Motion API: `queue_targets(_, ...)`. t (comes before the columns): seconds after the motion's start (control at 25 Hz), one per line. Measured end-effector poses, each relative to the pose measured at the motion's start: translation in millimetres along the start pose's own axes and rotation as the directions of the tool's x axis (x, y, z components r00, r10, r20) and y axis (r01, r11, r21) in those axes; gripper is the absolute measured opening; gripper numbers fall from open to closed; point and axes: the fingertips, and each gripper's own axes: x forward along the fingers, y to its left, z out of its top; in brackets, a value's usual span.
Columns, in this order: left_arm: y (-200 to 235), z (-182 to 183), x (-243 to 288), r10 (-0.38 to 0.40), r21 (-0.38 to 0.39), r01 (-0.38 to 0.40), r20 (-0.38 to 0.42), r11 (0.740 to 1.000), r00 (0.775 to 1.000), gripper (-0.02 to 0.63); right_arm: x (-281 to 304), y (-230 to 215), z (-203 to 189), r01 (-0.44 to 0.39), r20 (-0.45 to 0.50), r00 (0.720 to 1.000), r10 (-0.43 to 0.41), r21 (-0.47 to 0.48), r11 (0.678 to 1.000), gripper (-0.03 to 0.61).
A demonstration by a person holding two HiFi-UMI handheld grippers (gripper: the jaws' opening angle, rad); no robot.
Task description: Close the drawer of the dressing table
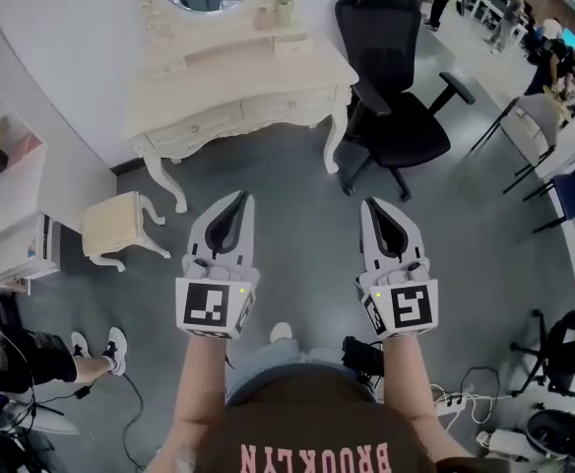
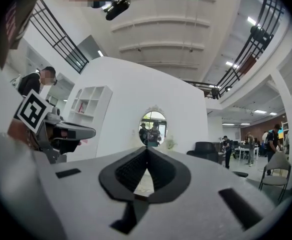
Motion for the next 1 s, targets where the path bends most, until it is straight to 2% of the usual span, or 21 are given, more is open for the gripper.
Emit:
queue_targets(0.24,53.0,-14.8,21.2,0.002,-0.002,-0.002,0.004,1.0,1.0,0.005,45.2,1.8,-9.1,0.008,-0.01,1.0,-0.007,0.048,0.999,-0.002)
queue_targets(0.56,90.9,-34.8,54.6,0.045,-0.015,-0.045,-0.009,0.999,0.999,0.005,87.7,-17.0,-31.5,0.002,-0.033,0.999,0.002,0.107,0.994,-0.002)
queue_targets(0.76,103.0,-49.6,96.7,0.056,-0.016,-0.056,-0.014,0.998,0.998,0.005,127.8,-38.7,-48.6,-0.004,-0.044,0.999,0.008,0.093,0.996,-0.001)
queue_targets(1.0,123.8,-64.9,175.9,0.086,-0.016,-0.086,-0.032,0.996,0.996,0.005,202.4,-83.6,-67.8,-0.025,-0.041,0.999,0.029,0.085,0.996,-0.002)
